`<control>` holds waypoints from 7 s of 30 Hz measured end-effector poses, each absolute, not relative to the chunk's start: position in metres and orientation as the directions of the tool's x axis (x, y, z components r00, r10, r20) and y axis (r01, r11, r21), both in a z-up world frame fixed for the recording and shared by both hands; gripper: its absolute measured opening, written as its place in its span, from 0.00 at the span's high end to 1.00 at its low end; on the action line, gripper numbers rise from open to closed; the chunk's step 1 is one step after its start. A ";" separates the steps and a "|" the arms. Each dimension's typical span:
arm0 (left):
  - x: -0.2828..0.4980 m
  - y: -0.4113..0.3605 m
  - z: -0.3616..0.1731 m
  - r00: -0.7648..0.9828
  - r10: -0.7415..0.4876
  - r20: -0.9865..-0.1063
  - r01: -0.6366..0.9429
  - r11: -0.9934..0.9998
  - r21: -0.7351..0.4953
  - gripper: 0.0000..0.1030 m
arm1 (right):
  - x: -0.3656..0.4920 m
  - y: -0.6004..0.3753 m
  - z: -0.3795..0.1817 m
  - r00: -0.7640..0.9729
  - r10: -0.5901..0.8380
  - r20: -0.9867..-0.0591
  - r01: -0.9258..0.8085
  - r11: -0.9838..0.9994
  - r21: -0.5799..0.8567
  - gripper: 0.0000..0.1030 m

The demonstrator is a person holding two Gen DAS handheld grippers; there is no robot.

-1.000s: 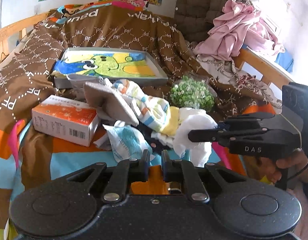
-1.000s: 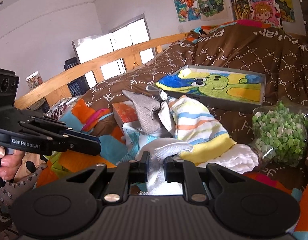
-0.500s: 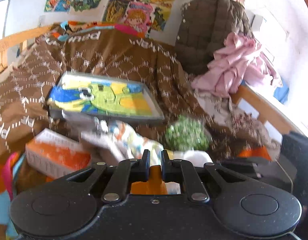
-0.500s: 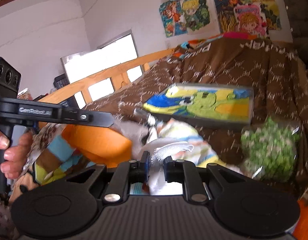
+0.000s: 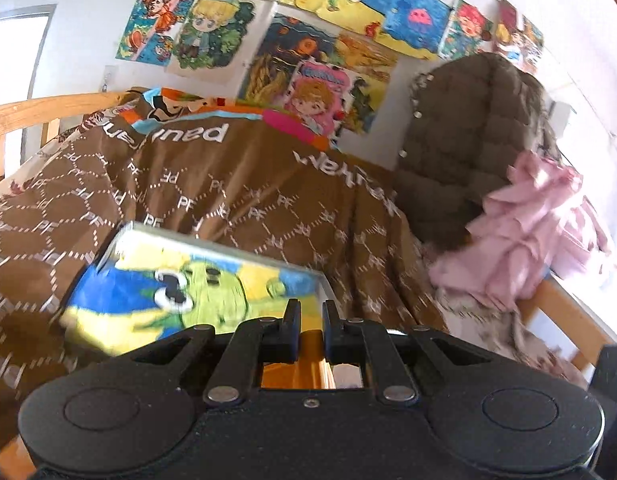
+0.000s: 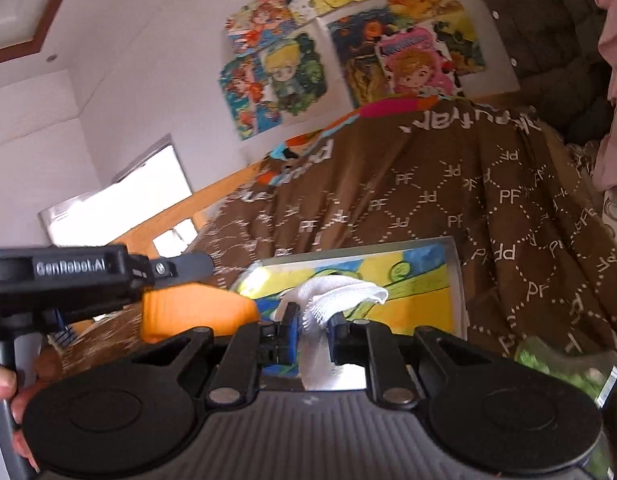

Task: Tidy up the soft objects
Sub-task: 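Carry the orange band and white cloth into the frog-picture tray while both tools open, then lift both open tools out of the tray back toward the pile, then grasp the white wipes packet with the left tool while the right tool grasps the white knit towel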

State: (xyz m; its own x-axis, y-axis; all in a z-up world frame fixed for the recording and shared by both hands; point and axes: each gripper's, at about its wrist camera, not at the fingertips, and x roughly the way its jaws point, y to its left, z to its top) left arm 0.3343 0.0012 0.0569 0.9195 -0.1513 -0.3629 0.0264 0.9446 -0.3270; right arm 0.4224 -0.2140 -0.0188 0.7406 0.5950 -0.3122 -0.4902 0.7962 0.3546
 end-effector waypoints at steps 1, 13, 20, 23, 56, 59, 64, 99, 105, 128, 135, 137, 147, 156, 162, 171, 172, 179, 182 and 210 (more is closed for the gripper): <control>0.348 0.004 0.054 0.922 -0.144 -0.360 0.019 0.944 -0.329 0.89 | 0.422 -0.214 -0.019 0.741 0.595 -0.312 -0.490 0.796 0.355 0.84; 0.453 0.030 -0.007 0.915 -0.054 -0.401 -0.115 0.916 -0.385 0.89 | 0.506 -0.206 -0.076 0.709 0.589 -0.388 -0.358 0.774 0.521 0.80; 0.461 0.040 -0.028 0.877 -0.029 -0.479 -0.188 0.897 -0.400 0.89 | 0.504 -0.194 -0.080 0.684 0.572 -0.452 -0.351 0.802 0.483 0.69; 0.461 0.043 -0.034 0.859 -0.019 -0.512 -0.218 0.891 -0.399 0.87 | 0.503 -0.189 -0.078 0.662 0.558 -0.500 -0.346 0.820 0.456 0.62; 0.302 0.033 0.050 0.928 0.063 -0.368 -0.196 0.922 -0.334 0.01 | 0.316 -0.232 0.032 0.859 0.485 -0.165 -0.452 0.869 0.201 0.00; 0.275 0.026 0.059 0.938 0.066 -0.341 -0.176 0.937 -0.303 0.01 | 0.288 -0.231 0.033 0.886 0.451 -0.108 -0.436 0.889 0.139 0.00; 0.231 0.019 0.065 0.951 0.066 -0.303 -0.156 0.947 -0.280 0.01 | 0.248 -0.225 0.036 0.917 0.391 -0.082 -0.388 0.920 0.048 0.00; 0.125 0.002 -0.027 0.880 0.136 -0.456 -0.190 0.979 -0.075 0.01 | 0.167 -0.226 -0.037 0.879 0.229 -0.418 -0.211 0.973 0.090 0.00; 0.127 -0.001 -0.041 0.871 0.066 -0.486 -0.122 0.989 -0.085 0.01 | 0.178 -0.229 -0.049 0.828 0.250 -0.502 -0.208 0.968 0.138 0.00; 0.137 -0.001 -0.062 0.826 -0.047 -0.562 -0.054 0.985 -0.162 0.01 | 0.223 -0.232 -0.064 0.726 0.277 -0.629 -0.201 0.961 0.191 0.00; 0.151 -0.004 -0.069 0.817 -0.105 -0.568 -0.022 0.977 -0.213 0.01 | 0.253 -0.233 -0.073 0.684 0.324 -0.653 -0.296 0.942 0.158 0.00; 0.157 -0.007 -0.071 0.812 -0.123 -0.570 -0.011 0.974 -0.226 0.01 | 0.261 -0.231 -0.076 0.674 0.332 -0.660 -0.332 0.934 0.131 0.00; 0.176 -0.016 -0.083 0.799 -0.186 -0.572 0.034 0.963 -0.266 0.01 | 0.285 -0.233 -0.094 0.581 0.431 -0.690 -0.370 0.896 0.248 0.07; 0.180 -0.023 -0.090 0.802 -0.209 -0.559 0.058 0.960 -0.275 0.02 | 0.290 -0.238 -0.094 0.548 0.489 -0.678 -0.345 0.871 0.350 0.21; 0.181 -0.024 -0.098 0.793 -0.234 -0.563 0.068 0.951 -0.300 0.02 | 0.297 -0.251 -0.099 0.521 0.537 -0.664 -0.264 0.841 0.472 0.23; 0.176 -0.021 -0.101 0.810 -0.249 -0.531 0.064 0.938 -0.341 0.27 | 0.298 -0.259 -0.100 0.507 0.547 -0.666 -0.230 0.831 0.507 0.42; 0.176 -0.019 -0.102 0.811 -0.251 -0.529 0.060 0.934 -0.351 0.28 | 0.298 -0.257 -0.100 0.505 0.546 -0.669 -0.234 0.832 0.502 0.43; 0.177 -0.018 -0.103 0.815 -0.243 -0.526 0.036 0.927 -0.373 0.43 | 0.292 -0.256 -0.096 0.512 0.526 -0.679 -0.255 0.848 0.465 0.56; 0.176 -0.019 -0.101 0.817 -0.241 -0.524 0.031 0.926 -0.376 0.44 | 0.293 -0.260 -0.096 0.510 0.537 -0.672 -0.233 0.838 0.493 0.58; 0.157 -0.037 -0.088 0.839 -0.249 -0.484 0.070 0.932 -0.357 0.67 | 0.280 -0.272 -0.084 0.589 0.489 -0.643 -0.199 0.859 0.472 0.86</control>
State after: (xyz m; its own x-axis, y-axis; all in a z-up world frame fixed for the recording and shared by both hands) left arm 0.1570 -0.0366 -0.0875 0.8387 -0.2488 -0.4844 0.0704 0.9316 -0.3566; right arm 0.2795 -0.2722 -0.0842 0.5894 0.4892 -0.6429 -0.1988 0.8592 0.4715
